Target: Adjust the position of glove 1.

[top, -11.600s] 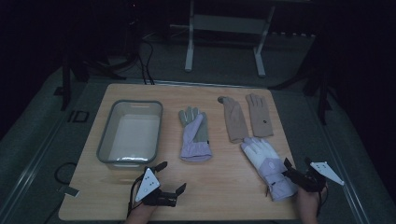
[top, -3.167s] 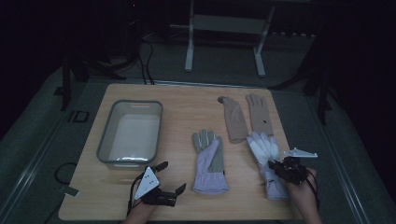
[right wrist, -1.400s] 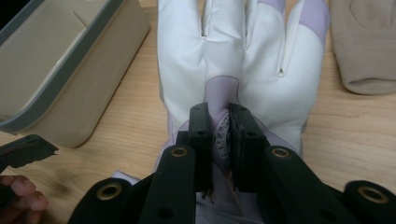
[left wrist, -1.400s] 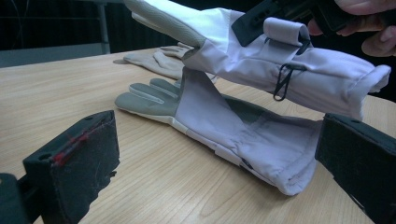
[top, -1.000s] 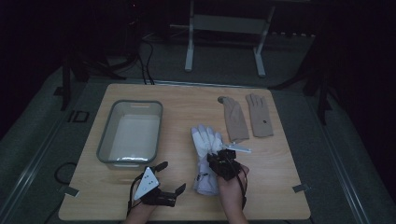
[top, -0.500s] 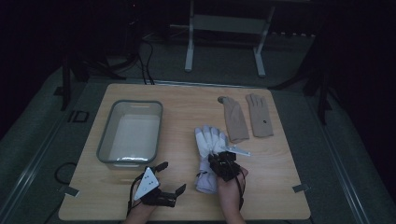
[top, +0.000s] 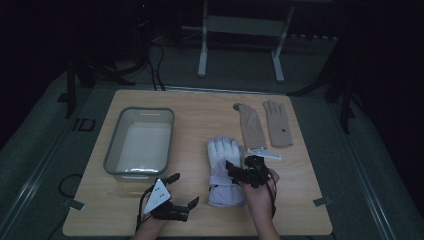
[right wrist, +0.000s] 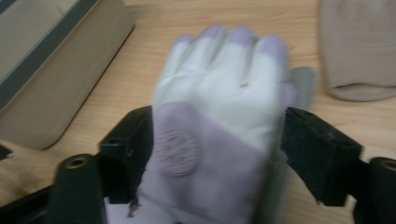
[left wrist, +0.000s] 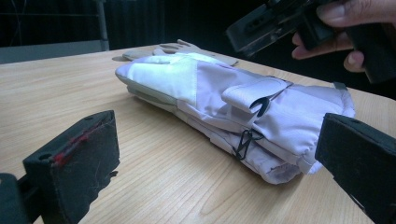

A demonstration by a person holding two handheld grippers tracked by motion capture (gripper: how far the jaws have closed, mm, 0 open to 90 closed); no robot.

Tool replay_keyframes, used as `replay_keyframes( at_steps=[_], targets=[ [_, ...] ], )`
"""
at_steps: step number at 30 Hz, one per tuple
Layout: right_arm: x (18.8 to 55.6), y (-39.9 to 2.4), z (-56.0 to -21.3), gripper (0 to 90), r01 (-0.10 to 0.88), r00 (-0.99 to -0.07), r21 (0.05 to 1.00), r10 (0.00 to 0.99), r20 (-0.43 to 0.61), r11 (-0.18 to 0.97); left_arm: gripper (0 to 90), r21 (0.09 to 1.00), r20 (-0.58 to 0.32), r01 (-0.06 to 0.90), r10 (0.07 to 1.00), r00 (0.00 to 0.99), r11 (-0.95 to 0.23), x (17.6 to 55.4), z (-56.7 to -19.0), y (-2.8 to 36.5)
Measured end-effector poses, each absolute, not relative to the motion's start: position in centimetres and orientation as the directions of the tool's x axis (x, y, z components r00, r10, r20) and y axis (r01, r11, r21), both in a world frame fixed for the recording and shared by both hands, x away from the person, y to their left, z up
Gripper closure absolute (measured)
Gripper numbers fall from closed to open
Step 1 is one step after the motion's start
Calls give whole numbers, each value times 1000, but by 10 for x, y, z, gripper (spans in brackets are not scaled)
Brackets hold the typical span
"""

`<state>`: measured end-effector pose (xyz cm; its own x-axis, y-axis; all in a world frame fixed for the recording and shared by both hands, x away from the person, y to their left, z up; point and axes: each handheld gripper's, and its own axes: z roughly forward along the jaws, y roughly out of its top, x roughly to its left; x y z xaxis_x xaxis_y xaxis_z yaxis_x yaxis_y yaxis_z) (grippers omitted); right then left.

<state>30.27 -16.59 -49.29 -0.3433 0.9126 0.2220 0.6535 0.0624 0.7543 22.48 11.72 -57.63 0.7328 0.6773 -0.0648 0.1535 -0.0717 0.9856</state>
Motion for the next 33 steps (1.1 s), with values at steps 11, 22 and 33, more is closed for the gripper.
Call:
replay_keyframes(
  at_steps=[11, 22, 33],
  targets=[
    [317, -205, -489, 150, 659, -429, 743, 870, 243, 117, 2, 985, -65, 155, 678, 733, -73, 225, -576, 118],
    [331, -226, -494, 128, 654, -579, 727, 758, 301, 210, 2, 984, -66, 160, 680, 730, -76, 225, -576, 117],
    [360, -206, -507, 362, 683, -563, 706, 752, 342, 191, 2, 984, -68, 164, 684, 727, -77, 226, -576, 117]
  ],
)
